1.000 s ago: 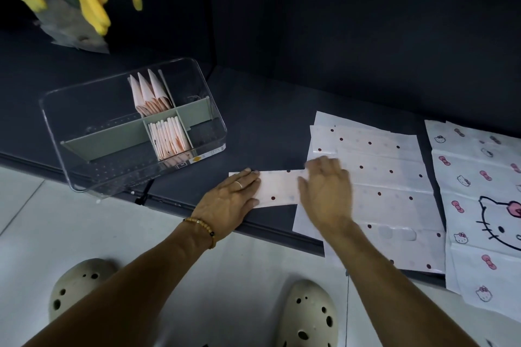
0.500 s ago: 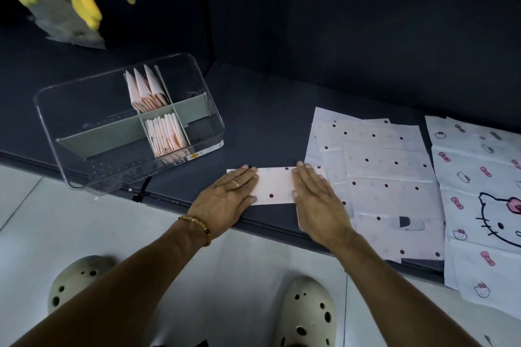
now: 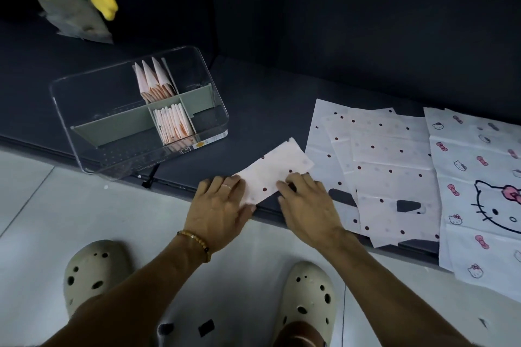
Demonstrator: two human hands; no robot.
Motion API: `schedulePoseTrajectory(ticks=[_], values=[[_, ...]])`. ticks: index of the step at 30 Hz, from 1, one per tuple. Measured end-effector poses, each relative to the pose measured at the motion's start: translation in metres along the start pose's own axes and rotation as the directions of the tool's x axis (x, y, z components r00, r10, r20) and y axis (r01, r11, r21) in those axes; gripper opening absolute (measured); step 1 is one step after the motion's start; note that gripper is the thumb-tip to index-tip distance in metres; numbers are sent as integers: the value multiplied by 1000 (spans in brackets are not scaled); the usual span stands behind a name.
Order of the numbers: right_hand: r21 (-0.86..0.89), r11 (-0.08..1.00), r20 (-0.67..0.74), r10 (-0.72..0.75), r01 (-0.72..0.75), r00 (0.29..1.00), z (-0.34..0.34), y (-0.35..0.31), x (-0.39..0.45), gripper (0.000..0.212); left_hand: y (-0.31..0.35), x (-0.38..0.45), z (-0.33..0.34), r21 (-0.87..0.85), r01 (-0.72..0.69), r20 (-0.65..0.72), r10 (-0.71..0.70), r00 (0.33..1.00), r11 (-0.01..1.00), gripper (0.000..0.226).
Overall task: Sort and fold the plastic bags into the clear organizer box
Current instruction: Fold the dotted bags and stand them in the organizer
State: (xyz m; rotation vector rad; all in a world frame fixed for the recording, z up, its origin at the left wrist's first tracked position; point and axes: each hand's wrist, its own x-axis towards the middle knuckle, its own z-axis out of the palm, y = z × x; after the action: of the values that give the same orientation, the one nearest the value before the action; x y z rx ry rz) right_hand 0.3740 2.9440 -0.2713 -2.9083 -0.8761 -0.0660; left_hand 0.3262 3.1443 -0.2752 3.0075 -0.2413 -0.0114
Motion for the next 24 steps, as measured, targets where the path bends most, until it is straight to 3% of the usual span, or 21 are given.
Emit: schedulePoseTrajectory(ticks=[3,5,7,11,13,14,17,18,21,24], values=[[-1,1000,31,13,-13,999,0,-4,4,26,-5,-15,0,-51,-42,122,48,991,998,71],[-8,1000,55,22,-21,998,-2,-3,5,28,-11,-16,0,-62,-113,152,121,981,992,65],[-2,1000,55,2,-2,999,-4,-5,4,30,-15,-13,-3,-74,-154,99,161,982,985,51],[123,987,-6,-105,105,994,-5,-23,1,23,-10,1,-13,-212,-82,8,86,996,974,34],[237,971,-21,-4,9,1000,-3,-25,5,12,-5,8,-18,-375,29,43,-14,999,926,32],[317,945,-13,93,-85,996,-2,-23,8,14,-4,10,-21,-506,98,75,-70,995,857,26],[573,753,105,322,-322,941,-1,-17,17,16,-4,17,-25,-792,242,154,-200,968,561,14],[633,682,152,355,-367,922,-2,-14,19,17,-4,20,-25,-804,274,175,-230,957,528,13],[678,567,246,425,-468,871,-7,-11,26,24,-3,29,-20,-705,351,166,-338,926,616,21],[649,509,294,517,-565,804,-8,-11,35,18,4,37,-15,-593,447,229,-392,891,669,24]])
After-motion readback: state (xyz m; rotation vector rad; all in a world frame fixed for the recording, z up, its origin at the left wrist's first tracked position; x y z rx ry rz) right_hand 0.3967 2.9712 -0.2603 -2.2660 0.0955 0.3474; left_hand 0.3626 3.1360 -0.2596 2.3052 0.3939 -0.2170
